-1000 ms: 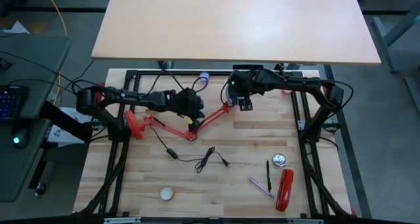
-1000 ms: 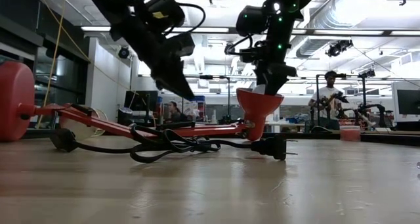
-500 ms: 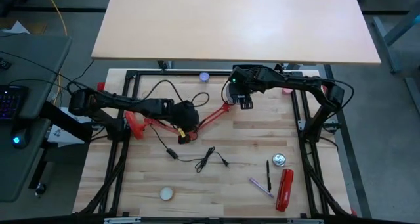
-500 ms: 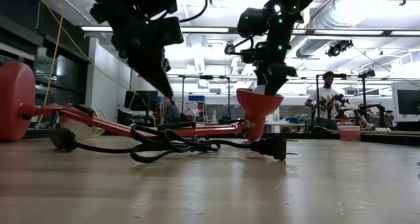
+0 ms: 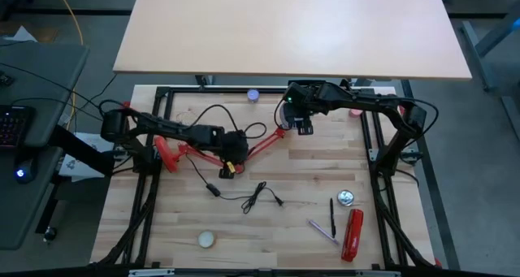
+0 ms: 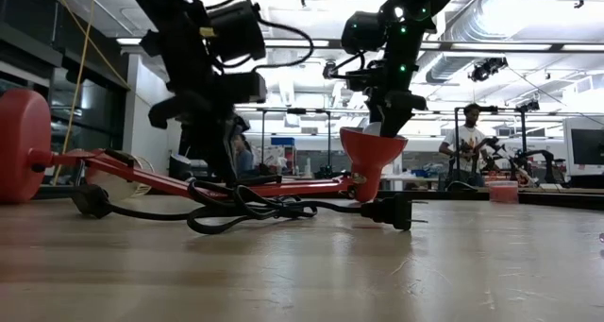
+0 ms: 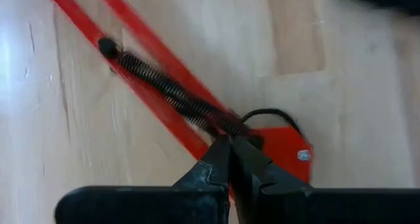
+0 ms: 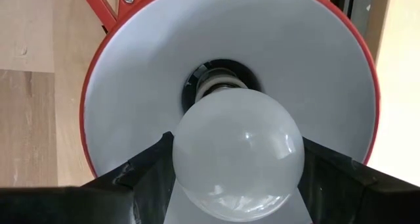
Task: Screw lightbulb
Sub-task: Remove the white lightbulb from the desk lamp
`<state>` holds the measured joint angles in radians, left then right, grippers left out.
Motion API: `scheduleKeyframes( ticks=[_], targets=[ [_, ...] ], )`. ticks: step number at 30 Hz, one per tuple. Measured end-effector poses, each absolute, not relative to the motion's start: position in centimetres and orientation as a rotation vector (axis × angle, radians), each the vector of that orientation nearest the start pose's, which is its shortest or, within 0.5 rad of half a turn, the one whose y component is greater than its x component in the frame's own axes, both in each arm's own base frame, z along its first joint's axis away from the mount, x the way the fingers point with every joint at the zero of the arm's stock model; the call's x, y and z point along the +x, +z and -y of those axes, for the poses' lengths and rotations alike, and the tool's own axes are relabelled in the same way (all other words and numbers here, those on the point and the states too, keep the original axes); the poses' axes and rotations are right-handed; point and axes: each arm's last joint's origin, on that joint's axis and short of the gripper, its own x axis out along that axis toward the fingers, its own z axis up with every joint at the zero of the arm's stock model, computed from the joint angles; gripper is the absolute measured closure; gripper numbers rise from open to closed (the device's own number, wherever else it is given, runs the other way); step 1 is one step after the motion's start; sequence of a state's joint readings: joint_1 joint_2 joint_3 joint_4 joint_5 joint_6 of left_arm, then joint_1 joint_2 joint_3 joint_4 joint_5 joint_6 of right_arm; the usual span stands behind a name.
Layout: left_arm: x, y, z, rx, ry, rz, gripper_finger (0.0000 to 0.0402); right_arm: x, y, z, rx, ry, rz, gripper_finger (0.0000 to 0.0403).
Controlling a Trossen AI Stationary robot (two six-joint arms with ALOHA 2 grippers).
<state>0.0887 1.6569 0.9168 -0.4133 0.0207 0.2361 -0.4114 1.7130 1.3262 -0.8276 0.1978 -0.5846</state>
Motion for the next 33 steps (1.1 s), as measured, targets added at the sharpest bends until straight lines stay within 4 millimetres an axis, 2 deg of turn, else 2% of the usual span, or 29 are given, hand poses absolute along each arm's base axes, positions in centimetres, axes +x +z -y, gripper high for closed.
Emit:
scheduleKeyframes(
  ticks=[6,13,20,30,33],
  targets=[
    [30.39,14.44,-2.69,0.083,-0.04,-1.203,0.0401,30.98,23.79,14.08,-0.348,-0.169,-1.334,0.0135],
    [30.58,14.51,-2.72,0.003,0.023,-1.175,0.0402,30.99,23.78,14.05,-0.078,-0.359,-1.282,0.0135],
    [30.75,14.5,-2.75,-0.047,0.061,-1.155,0.0402,31.0,23.77,14.01,0.402,-0.69,-1.144,0.0135],
    [30.84,14.49,-2.76,-0.056,0.071,-1.144,0.0402,31.17,23.8,13.98,1.16,-1.131,-0.798,0.0135],
    [30.85,14.49,-2.76,-0.063,0.076,-1.143,0.0402,31.25,23.82,13.99,1.319,-1.216,-0.699,0.0135]
  ],
)
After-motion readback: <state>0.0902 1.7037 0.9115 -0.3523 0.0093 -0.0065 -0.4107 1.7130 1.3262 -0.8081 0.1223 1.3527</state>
